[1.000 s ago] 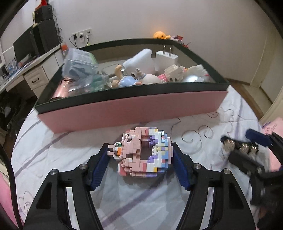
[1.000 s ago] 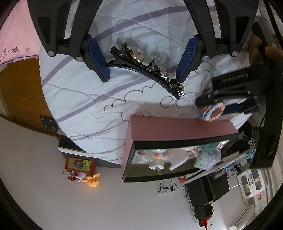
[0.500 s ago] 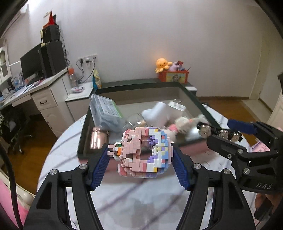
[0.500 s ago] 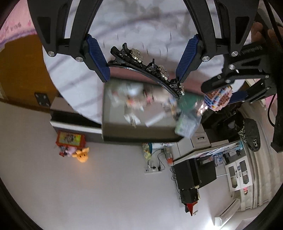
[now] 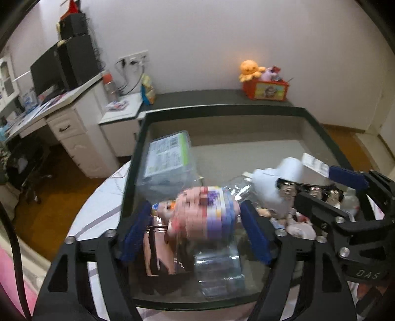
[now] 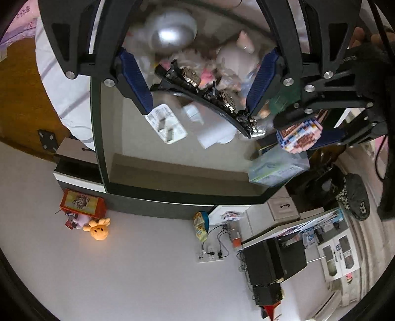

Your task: Organize rigid objects

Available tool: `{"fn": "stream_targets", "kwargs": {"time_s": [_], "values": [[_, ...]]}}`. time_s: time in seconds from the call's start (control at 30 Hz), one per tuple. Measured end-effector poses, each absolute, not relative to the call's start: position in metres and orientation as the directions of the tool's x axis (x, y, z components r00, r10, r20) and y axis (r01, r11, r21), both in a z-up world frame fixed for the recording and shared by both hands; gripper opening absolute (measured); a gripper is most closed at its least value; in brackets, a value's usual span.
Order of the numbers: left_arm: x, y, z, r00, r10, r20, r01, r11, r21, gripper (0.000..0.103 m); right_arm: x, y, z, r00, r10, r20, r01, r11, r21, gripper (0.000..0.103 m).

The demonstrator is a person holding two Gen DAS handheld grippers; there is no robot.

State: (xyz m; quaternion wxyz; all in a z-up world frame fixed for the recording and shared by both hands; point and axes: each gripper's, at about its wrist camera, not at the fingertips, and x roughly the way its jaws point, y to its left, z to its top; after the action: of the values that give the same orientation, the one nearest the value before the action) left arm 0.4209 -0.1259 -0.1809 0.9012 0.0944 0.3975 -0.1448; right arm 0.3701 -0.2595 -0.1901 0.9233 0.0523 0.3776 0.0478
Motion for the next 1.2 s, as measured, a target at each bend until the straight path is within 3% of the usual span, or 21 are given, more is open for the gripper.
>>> {"fn": "stream_targets", "kwargs": {"time_s": [0.1,0.53,1.0,1.2], "values": [[0.412,-0.118,-0.175,0.662,-0.207,-0.72,0.33,0.943,0.032,0.087,0.367,-0.265,-0.189,0.729,0.148,-0.668,-0.053,0.986,0.16,0.089],[0.269,-0.065,-0.088,0.882,-0.184,-0.434,0.223,0.974,0.039,0.101,0.249,-0.222,-0.106,0.887,0.106,-0.449,-0.08,0.994,0.077,0.09],[0.12,-0.031,-0.032,0.969,-0.147,-0.197,0.163,0.985,0.063,0.103,0.108,-0.177,-0.047,0.957,0.023,-0.288,-0.021,1.0,0.011,0.09],[0.08,-0.021,-0.022,0.975,-0.15,-0.162,0.159,0.986,0.046,0.103,0.068,-0.166,-0.034,0.969,0.002,-0.247,0.0,1.0,0.006,0.09]]}}
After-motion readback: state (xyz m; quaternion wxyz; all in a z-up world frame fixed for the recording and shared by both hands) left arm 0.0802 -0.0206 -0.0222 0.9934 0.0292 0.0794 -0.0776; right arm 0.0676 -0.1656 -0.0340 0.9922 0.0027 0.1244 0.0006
